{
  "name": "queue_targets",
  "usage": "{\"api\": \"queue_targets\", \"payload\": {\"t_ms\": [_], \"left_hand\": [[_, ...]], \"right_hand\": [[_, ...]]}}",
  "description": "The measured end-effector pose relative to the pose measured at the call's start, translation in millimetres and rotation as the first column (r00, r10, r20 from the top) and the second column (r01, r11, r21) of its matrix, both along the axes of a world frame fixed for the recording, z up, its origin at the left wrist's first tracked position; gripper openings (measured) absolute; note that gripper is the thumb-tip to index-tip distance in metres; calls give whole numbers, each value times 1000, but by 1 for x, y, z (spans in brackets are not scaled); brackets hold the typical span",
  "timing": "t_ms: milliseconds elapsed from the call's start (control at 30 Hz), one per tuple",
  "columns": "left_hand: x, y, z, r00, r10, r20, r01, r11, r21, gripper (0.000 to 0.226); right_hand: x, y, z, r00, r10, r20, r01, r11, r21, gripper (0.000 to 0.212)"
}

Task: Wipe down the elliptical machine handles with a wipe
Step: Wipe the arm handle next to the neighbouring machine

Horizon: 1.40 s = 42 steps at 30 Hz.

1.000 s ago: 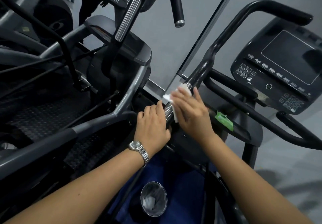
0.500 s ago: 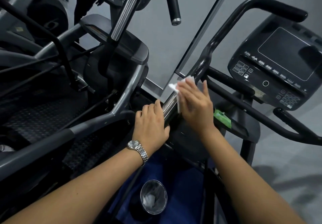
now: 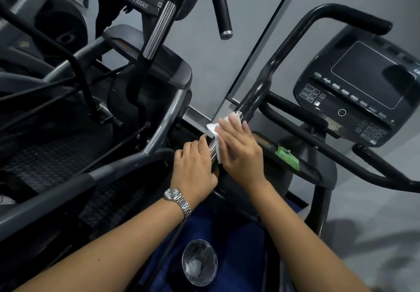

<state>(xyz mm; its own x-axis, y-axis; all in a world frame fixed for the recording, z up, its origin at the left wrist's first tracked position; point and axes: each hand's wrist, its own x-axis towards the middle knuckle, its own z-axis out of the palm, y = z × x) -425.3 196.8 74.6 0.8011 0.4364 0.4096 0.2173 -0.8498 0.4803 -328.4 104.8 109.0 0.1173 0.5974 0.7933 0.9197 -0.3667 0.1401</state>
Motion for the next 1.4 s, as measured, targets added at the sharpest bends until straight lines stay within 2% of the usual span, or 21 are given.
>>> {"api": "queue_targets", "payload": {"t_ms": [67,200,300,367,467,533,800,967,1033,1100,1133,1167,1233,1300,1400], "left_hand": [[1,0,-1,1000,5,12,-5,1000,7,85],[0,-1,1,1000,21,3,-21,1000,8,89],[-2,-1,2,1000,24,-15,-23,1000,19,89],[-1,-1,2,999,28,-15,-28,999,41,91],[0,-2,3,1000,23,-10,-22,999,37,93],[0,-2,4,1000,20,-4,-20,1000,19,95],[20,-5,25,997,29,65,-31,999,31,98],[45,-10,45,994,36,103,-43,997,67,101],[53,-9,50,992,50,113,-60,995,85,101],[57,-9,52,991,68,111,-78,993,93,98],[58,-9,52,992,76,105,-86,991,101,96],[59,-9,52,992,83,99,-93,990,109,93],[59,-10,50,991,94,92,-104,987,121,88],[58,-10,50,991,101,90,-113,985,132,85],[58,-10,50,991,93,97,-106,986,133,80]], "right_hand": [[8,-7,6,1000,13,-18,-12,999,44,24],[9,6,12,965,15,-261,50,969,240,29],[-9,2,-10,956,63,-286,2,975,221,32],[-6,-1,-8,949,98,-298,-9,958,286,32],[-4,15,9,871,142,-470,135,850,509,31],[-16,22,11,820,182,-542,200,798,569,32],[1,14,18,713,263,-650,293,730,617,29],[29,-31,20,648,234,-725,172,882,438,28],[53,-50,31,693,239,-680,160,869,468,29],[73,-59,49,810,259,-527,81,839,537,30],[80,-58,57,864,262,-430,2,852,524,30],[84,-54,63,905,269,-329,-97,884,457,30],[88,-41,63,951,276,-141,-248,950,188,32],[89,-33,55,954,294,-56,-296,955,-27,31],[99,-42,54,950,312,2,-310,946,-91,27]]}}
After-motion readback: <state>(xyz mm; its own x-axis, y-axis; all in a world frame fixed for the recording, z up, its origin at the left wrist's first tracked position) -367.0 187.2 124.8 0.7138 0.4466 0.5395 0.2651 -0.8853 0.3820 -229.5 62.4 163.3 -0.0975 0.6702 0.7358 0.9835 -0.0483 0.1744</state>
